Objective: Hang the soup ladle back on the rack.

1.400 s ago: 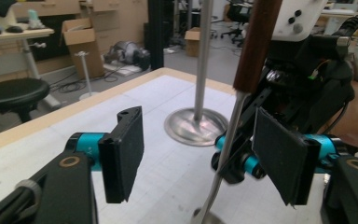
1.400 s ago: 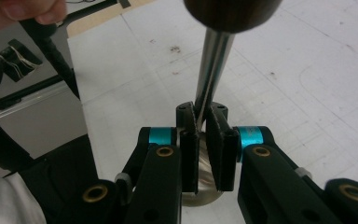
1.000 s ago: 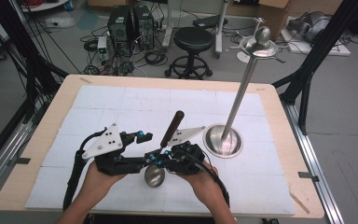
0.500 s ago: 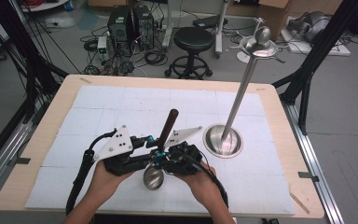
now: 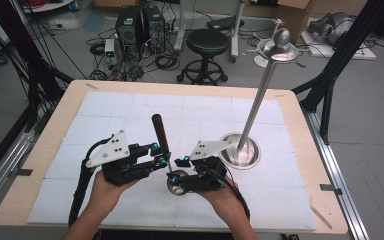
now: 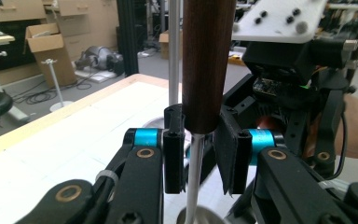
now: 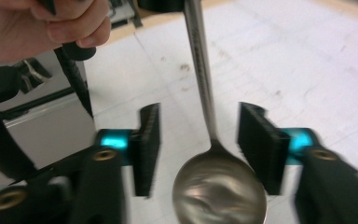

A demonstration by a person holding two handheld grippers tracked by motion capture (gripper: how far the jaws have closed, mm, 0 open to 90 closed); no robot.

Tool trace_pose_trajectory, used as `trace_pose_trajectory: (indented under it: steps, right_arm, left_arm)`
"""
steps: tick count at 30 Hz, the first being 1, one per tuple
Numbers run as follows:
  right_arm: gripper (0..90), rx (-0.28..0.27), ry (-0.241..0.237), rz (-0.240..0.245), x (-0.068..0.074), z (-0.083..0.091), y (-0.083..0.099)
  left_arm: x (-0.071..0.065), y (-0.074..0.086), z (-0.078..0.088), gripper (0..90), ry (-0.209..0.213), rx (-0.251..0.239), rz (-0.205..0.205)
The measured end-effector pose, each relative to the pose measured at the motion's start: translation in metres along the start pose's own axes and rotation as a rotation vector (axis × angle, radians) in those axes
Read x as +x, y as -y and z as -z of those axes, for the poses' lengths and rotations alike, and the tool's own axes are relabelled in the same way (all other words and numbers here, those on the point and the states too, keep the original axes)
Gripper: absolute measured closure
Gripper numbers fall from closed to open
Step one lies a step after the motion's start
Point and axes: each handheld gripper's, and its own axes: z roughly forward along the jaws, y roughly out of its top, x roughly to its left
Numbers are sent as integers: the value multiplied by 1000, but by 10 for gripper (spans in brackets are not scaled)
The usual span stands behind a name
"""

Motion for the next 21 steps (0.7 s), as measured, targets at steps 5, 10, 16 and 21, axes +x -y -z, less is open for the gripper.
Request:
trace_pose_trajectory:
  steps: [5,10,16,21]
  right_arm:
    - [302,-79,-5,35,-4,13,6]
    - [241,-163,-34,80,-3,21,6]
    - [244,-197,-157,100,-1,22,6]
    - [324,-288,-232,112,1,24,3]
  left_arm:
    - [6,-6,10,738,43,-41,17]
    - [8,-12,18,738,103,-54,14]
    - [6,-22,26,738,180,-84,3]
    - [0,-27,27,738,236,-81,-17]
